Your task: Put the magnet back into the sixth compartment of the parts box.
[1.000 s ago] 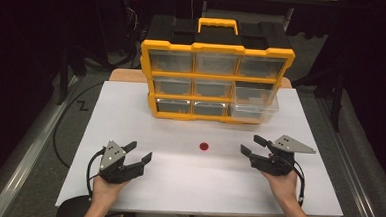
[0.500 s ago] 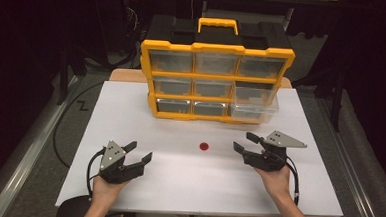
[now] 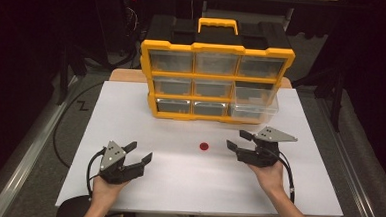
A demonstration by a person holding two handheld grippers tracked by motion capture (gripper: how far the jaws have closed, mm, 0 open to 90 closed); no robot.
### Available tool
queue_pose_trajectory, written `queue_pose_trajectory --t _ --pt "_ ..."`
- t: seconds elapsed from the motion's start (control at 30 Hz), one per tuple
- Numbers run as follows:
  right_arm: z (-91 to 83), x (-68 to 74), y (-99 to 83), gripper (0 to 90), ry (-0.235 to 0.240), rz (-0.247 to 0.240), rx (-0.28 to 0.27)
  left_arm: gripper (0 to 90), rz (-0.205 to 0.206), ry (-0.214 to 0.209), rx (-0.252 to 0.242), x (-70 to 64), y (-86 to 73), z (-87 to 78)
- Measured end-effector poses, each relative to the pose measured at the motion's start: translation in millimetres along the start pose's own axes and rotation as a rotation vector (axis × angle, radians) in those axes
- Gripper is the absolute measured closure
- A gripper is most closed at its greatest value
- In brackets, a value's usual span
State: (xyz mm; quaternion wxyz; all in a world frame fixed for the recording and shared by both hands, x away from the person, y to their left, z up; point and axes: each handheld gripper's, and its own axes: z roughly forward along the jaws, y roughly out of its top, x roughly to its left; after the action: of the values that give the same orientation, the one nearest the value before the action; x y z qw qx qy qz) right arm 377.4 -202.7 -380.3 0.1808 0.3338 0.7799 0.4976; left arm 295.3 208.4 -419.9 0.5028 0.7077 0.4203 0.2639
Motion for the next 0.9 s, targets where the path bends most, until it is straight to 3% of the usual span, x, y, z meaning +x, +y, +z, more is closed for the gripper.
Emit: queue_pose_trajectory --t 0.43,0.9 --pt "10.5 2.5 10.4 38.1 0.011 -0.001 0.061 32.7 0.002 -0.012 -0.005 0.0 0.2 -0.3" --pt "25.9 6.7 26.1 39.7 0.002 -0.049 0.220 32.6 0.005 -0.012 -0.004 -0.5 0.0 0.2"
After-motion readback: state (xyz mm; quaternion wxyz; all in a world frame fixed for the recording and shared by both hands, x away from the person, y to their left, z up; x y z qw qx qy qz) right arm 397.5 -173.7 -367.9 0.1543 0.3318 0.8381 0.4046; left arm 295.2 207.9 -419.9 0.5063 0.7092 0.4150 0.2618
